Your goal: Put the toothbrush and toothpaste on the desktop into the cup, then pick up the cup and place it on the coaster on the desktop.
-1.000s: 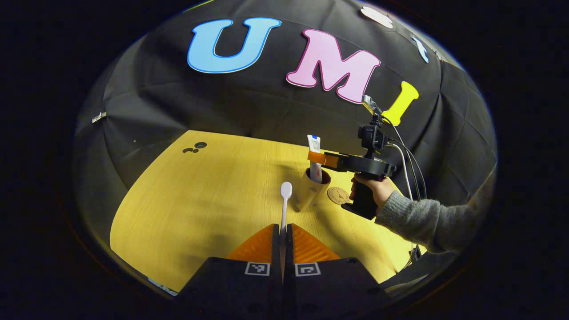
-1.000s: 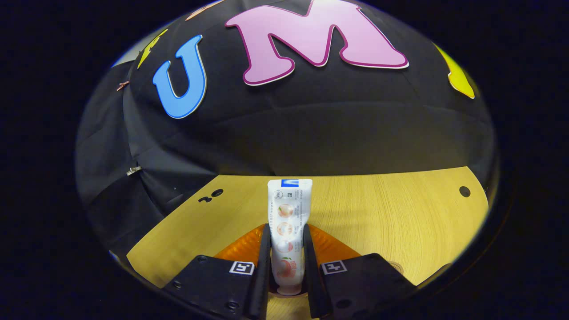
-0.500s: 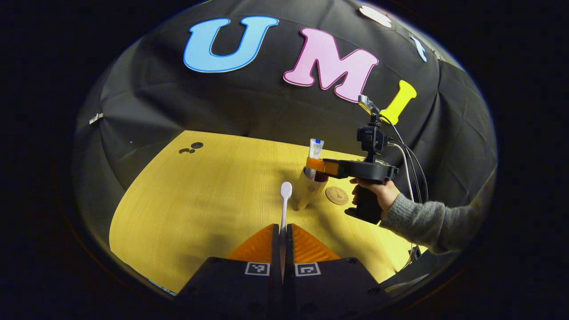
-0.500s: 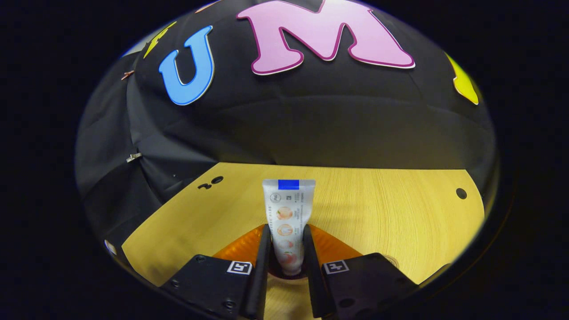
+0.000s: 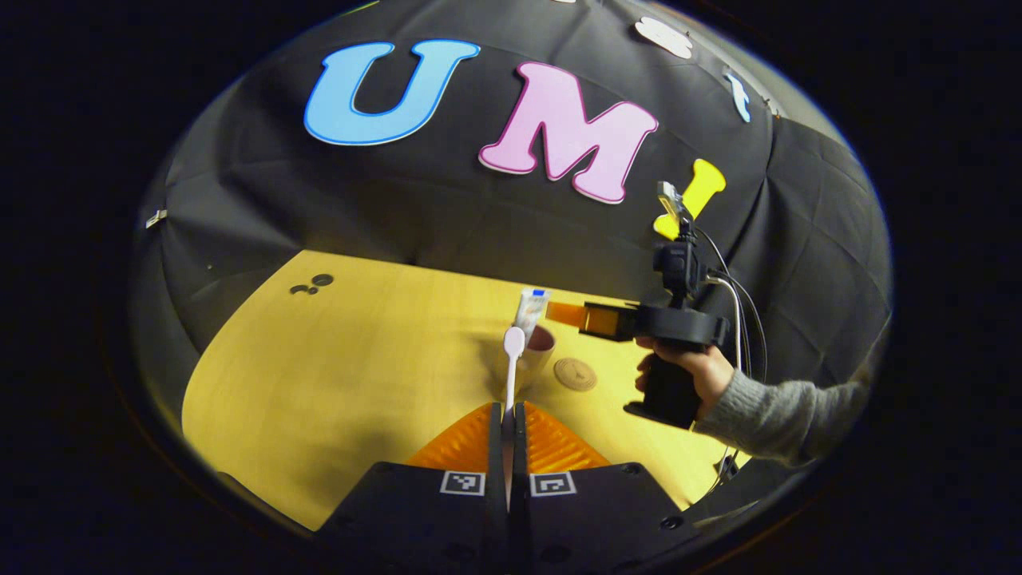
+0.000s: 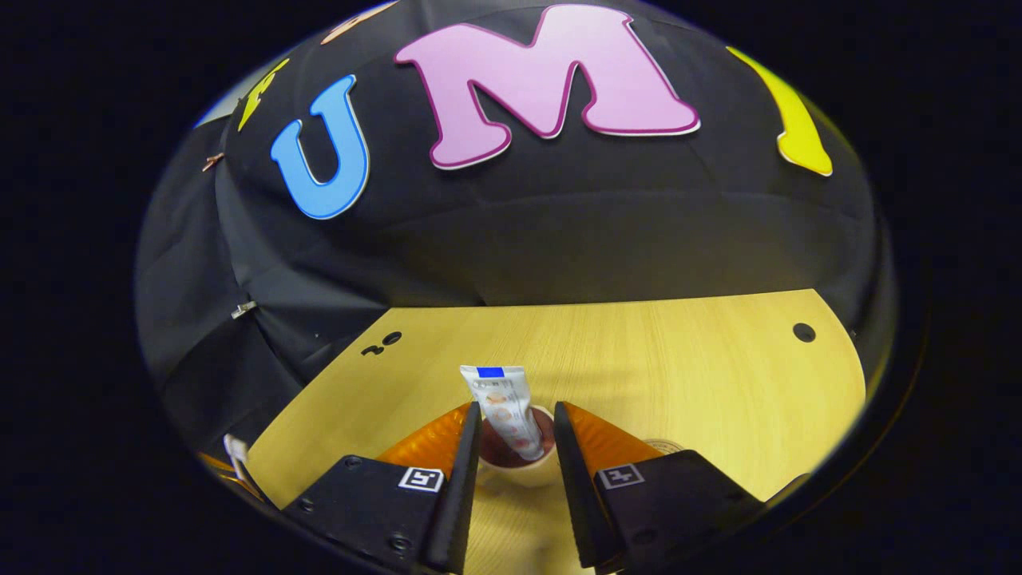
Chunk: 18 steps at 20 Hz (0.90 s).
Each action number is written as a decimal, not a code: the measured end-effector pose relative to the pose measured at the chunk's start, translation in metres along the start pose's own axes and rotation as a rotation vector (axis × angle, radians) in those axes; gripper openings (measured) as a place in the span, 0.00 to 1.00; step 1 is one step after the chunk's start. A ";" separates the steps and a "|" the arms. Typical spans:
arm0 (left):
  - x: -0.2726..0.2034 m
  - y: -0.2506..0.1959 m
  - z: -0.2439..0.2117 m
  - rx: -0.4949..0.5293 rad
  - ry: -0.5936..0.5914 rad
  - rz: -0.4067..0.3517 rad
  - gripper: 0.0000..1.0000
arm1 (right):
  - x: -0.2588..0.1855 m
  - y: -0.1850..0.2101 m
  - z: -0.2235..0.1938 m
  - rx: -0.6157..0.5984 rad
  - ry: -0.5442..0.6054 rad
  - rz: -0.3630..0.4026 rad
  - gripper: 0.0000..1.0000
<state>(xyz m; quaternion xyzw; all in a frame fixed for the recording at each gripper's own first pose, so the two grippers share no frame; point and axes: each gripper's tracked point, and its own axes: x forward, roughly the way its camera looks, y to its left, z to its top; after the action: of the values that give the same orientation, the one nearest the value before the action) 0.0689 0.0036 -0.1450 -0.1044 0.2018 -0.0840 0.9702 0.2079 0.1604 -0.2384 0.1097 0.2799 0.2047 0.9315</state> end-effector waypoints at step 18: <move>0.151 -0.066 0.111 0.049 -0.275 -0.316 0.06 | -0.202 -0.082 -0.109 0.282 0.137 -0.267 0.59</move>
<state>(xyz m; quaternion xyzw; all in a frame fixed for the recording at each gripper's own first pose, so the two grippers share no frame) 0.2429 -0.0718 -0.0859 -0.1215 0.0467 -0.2251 0.9656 0.0187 0.0073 -0.2576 0.1871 0.3804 0.0452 0.9046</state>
